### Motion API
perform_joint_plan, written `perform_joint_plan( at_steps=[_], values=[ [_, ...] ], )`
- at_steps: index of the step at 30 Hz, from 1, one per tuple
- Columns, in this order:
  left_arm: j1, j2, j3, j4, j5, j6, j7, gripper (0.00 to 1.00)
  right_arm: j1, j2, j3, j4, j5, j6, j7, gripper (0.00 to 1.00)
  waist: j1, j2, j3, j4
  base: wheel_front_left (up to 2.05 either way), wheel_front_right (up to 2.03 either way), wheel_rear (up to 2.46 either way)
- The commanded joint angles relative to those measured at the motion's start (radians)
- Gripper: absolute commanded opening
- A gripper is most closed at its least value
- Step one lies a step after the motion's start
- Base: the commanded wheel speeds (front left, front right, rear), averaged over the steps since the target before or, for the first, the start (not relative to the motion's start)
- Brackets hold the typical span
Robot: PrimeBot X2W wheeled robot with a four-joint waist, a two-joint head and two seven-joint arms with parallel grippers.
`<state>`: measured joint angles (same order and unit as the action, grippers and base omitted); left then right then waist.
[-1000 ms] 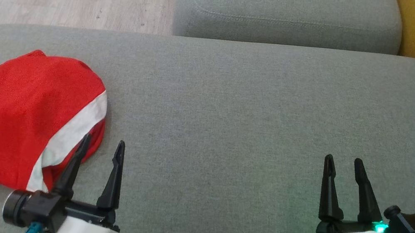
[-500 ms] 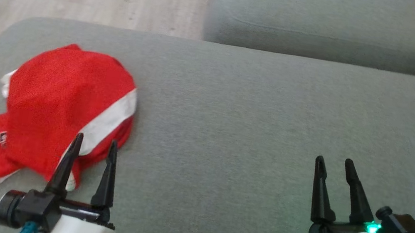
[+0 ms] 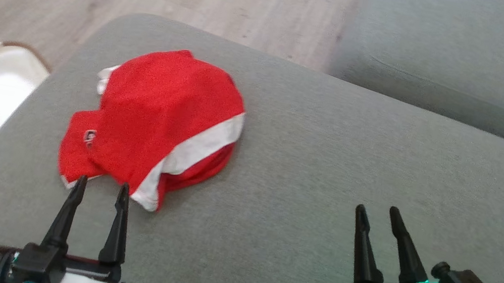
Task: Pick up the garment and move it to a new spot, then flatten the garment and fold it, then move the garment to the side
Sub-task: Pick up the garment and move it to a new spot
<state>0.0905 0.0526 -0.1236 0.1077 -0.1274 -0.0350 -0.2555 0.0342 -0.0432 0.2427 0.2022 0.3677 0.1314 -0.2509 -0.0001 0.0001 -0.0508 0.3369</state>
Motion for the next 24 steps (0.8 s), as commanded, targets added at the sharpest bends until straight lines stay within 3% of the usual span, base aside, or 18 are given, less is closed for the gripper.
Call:
perform_joint_plan(
  at_steps=[1,9,16,20,24],
  values=[
    [-0.031,-0.002,0.039,-0.041,0.008,0.002,-0.006,1.0,-0.024,-0.007,0.036,-0.034,0.014,-0.001,-0.011,1.0,0.0001,-0.0001,-0.01,0.058,0.0,0.0,0.0],
    [-0.025,-0.002,0.053,-0.034,0.019,-0.009,-0.006,1.0,-0.023,-0.007,0.065,-0.034,0.03,-0.001,-0.011,1.0,0.0001,-0.0001,-0.015,0.106,0.0,0.0,0.0],
    [-0.049,0.008,0.083,-0.038,0.01,-0.027,-0.006,1.0,-0.038,-0.007,0.069,-0.037,0.03,-0.001,-0.011,1.0,0.0001,-0.0001,0.01,0.095,0.0,0.0,0.0],
    [-0.134,0.055,0.107,-0.031,0.002,-0.05,-0.006,1.0,-0.057,-0.007,0.055,-0.044,0.014,-0.001,-0.011,1.0,0.0001,-0.0001,0.057,0.073,0.0,0.0,0.0],
    [-0.296,0.138,0.106,0.005,-0.004,-0.074,0.028,1.0,-0.085,-0.007,0.038,-0.055,-0.017,-0.001,-0.011,1.0,0.0001,-0.0001,0.121,0.048,0.0,0.0,0.0]
  ],
)
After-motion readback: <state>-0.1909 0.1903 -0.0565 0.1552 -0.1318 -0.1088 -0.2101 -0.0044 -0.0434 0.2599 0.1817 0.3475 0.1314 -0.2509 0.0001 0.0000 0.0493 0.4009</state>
